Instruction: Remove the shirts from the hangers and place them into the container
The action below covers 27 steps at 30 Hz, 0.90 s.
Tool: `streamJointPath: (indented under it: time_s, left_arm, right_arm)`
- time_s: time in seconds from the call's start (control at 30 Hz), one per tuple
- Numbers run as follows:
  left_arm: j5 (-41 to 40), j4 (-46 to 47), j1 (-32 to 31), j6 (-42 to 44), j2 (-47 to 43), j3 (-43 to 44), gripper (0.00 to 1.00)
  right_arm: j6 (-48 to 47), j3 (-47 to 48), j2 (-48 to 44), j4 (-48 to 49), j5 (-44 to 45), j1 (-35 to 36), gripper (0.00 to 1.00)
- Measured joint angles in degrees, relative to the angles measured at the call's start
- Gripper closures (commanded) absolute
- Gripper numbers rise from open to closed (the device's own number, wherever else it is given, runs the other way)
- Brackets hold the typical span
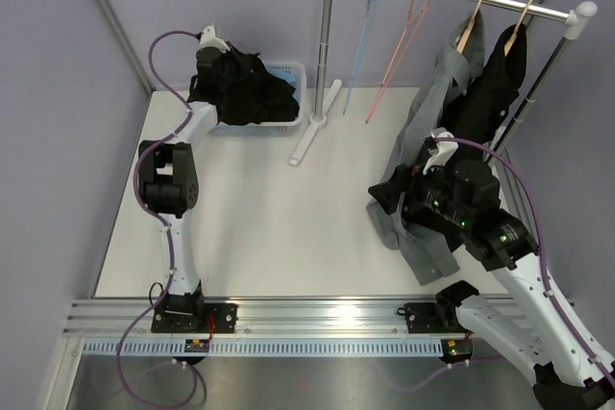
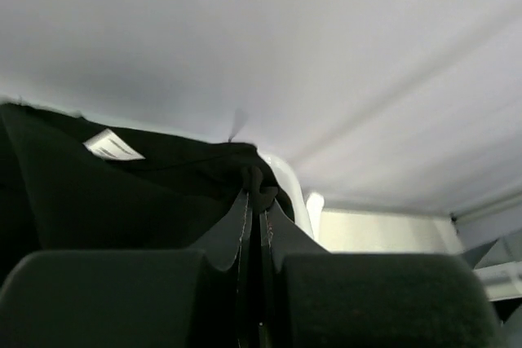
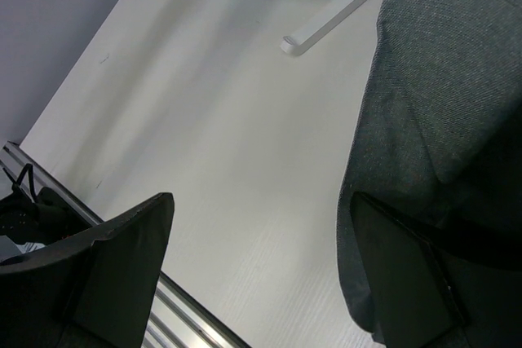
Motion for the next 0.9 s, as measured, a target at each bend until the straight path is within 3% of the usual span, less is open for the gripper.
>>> streamJointPath:
  time_s: [0.27, 0.5, 0.57, 0.67, 0.9]
  left_arm:
    - [1.68, -15.04, -4.35, 0.39, 13.35, 9.42, 1.00]
    - [4.42, -24.02, -3.19, -2.38, 18.95, 16.70, 0.90]
    - [4.85, -25.40, -2.75, -3.08, 19.06, 17.62, 0.80]
    - [5.49, -26.64, -1.92, -3.78, 19.08, 18.08, 0.76]
    - [8.24, -28.39, 1.16, -2.67, 18.82, 19.21, 0.34]
  right_arm:
    - [0.00, 0.00, 0.70, -0.02, 0.04, 0.00, 0.00]
    - [0.00, 0.00, 0.96, -0.04, 0.04, 0.00, 0.01]
    - [0.00, 0.00, 1.01, -0.02, 0.04, 0.00, 0.00]
    - [0.00, 0.00, 1.09, -0.04, 0.04, 0.00, 0.00]
    - [0.00, 0.00, 1.09, -0.04, 0.04, 0.00, 0.00]
